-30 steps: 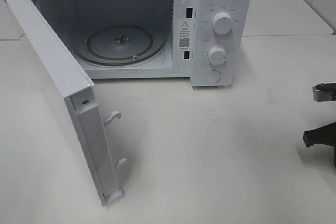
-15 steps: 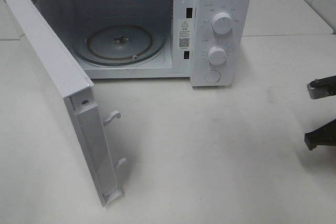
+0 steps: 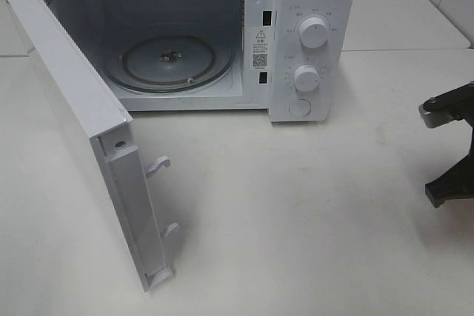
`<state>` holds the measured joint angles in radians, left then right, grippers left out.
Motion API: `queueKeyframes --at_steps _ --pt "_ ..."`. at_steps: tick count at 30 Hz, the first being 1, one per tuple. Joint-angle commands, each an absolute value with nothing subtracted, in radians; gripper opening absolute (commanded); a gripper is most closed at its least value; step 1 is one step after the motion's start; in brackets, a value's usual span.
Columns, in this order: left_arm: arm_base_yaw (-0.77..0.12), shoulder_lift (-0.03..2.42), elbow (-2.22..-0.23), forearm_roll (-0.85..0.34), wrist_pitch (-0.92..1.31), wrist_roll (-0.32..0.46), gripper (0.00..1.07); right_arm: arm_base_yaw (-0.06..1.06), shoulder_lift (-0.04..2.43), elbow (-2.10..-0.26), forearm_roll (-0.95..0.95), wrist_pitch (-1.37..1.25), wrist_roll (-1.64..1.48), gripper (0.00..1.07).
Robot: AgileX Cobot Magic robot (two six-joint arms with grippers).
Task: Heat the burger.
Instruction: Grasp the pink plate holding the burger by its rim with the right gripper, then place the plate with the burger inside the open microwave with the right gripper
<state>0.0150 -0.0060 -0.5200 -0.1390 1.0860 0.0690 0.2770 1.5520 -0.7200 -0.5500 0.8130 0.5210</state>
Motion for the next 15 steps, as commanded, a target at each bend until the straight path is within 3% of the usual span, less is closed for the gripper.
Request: queueKeyframes --at_steps 1,15 --pt "0.011 -0.022 -0.516 -0.145 1.072 0.072 0.86 0.324 1.496 -0.707 -0.617 0.863 0.527 0.0" --pt "0.011 -0.022 -0.516 -0.145 1.072 0.072 0.86 0.481 1.392 -0.647 -0.619 0.874 0.531 0.01"
